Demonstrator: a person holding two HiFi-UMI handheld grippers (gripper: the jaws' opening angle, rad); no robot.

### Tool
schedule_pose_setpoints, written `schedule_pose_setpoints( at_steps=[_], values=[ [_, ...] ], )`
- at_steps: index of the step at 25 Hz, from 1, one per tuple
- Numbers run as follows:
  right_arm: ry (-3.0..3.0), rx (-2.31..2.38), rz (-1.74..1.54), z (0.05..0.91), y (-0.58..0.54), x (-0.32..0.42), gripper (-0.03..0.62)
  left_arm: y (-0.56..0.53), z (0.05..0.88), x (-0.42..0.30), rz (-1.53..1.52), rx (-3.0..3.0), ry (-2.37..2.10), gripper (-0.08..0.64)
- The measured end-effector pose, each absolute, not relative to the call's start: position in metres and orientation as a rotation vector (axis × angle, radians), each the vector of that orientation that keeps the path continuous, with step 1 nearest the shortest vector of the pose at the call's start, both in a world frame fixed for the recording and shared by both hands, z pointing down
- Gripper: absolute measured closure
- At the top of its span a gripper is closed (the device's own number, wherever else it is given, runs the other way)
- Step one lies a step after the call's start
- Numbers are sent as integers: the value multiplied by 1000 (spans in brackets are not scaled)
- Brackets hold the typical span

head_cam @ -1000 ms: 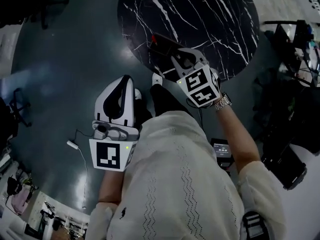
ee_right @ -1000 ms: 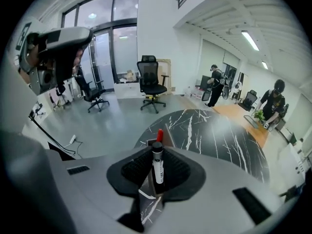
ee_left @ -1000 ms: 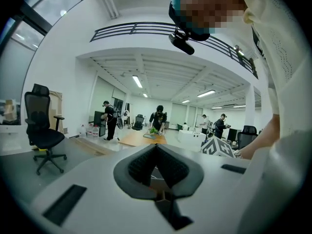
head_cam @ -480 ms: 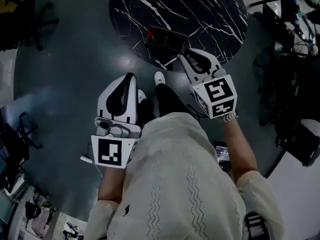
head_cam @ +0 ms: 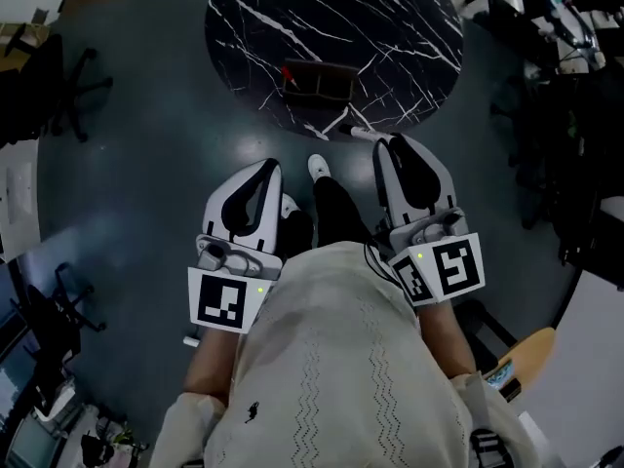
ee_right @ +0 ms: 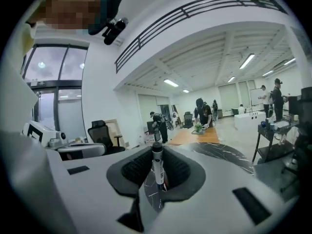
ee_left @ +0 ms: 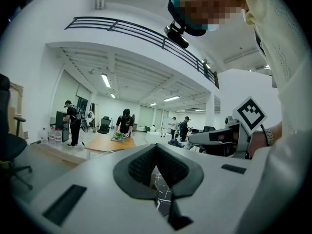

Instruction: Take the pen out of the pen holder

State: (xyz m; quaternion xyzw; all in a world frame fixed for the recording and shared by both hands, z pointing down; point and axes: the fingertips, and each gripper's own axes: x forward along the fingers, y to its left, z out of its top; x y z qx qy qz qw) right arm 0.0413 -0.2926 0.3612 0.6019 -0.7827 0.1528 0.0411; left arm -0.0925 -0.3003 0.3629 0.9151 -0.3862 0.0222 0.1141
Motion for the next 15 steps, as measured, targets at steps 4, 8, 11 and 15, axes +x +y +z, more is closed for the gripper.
schedule_pose_setpoints(
  at_steps=[4, 8, 11, 15],
  values=[
    [-2470, 1900, 446, 351, -266, 36, 509, -285, 358, -87, 34, 2723, -1061, 551],
    [-2489, 1885, 445, 350, -248, 25, 509, -271, 359, -85, 24, 2737, -1018, 551],
    [-2494, 1852, 396, 349, -240, 16, 509, -266, 358, -85, -3, 2738, -1022, 551],
    [-2508, 1822, 356, 345, -231, 4, 509, -254, 355, -88, -7, 2750, -1039, 551]
  ],
)
